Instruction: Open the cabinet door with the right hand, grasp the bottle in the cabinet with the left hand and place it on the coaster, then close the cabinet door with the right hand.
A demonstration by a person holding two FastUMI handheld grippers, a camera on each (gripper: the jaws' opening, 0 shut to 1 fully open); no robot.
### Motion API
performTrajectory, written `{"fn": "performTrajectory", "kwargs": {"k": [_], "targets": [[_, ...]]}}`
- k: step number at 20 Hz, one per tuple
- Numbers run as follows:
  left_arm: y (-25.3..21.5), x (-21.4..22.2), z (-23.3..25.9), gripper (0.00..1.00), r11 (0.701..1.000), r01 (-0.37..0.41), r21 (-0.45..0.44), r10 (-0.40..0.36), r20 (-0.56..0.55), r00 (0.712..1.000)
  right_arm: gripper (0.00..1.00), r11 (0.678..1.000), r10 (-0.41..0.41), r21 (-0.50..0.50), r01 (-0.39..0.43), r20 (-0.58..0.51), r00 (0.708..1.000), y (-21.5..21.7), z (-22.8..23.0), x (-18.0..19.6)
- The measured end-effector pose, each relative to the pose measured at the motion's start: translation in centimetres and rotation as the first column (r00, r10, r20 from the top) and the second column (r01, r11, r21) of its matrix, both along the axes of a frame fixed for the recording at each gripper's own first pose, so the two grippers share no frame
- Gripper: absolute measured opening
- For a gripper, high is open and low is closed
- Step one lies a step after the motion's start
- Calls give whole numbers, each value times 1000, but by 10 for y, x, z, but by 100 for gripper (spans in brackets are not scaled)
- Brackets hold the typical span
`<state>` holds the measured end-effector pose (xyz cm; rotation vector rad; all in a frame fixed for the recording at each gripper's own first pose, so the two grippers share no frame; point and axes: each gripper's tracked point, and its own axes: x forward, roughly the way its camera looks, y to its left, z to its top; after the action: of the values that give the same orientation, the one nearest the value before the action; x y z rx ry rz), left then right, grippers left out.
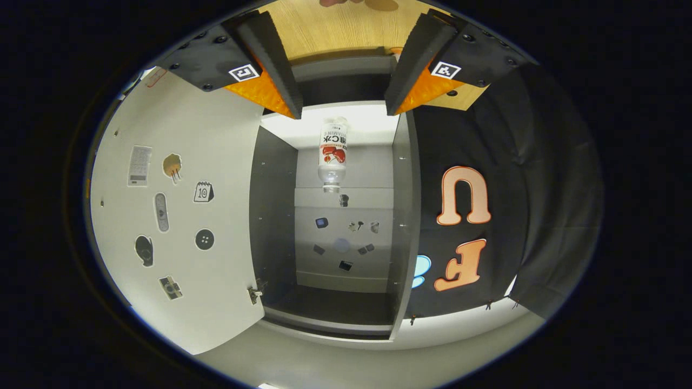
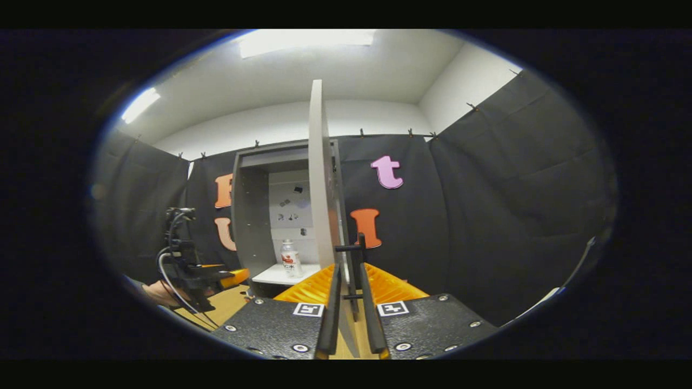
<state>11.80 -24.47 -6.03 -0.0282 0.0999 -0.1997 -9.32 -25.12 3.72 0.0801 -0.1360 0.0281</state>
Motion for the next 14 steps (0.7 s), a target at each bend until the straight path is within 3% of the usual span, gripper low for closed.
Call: {"fn": "performTrajectory", "kwargs": {"k": [4,8,10,14], "targets": [[-17,49,-1,99,999,49,1,-49,11,999,20,1000,-3,16,3,20,1000,34,7,-16],[-33,97,-5,99,995,95,-1,-95,21,995,34,1000,2,-26,-2,-6,1000,76,-5,-12],[-38,119,-8,100,994,113,11,-114,26,993,35,999,-12,-45,11,-36,999,94,-16,4],[-48,162,-19,99,990,140,17,-140,24,990,49,999,28,33,-25,-87,996,132,-36,35]]}}
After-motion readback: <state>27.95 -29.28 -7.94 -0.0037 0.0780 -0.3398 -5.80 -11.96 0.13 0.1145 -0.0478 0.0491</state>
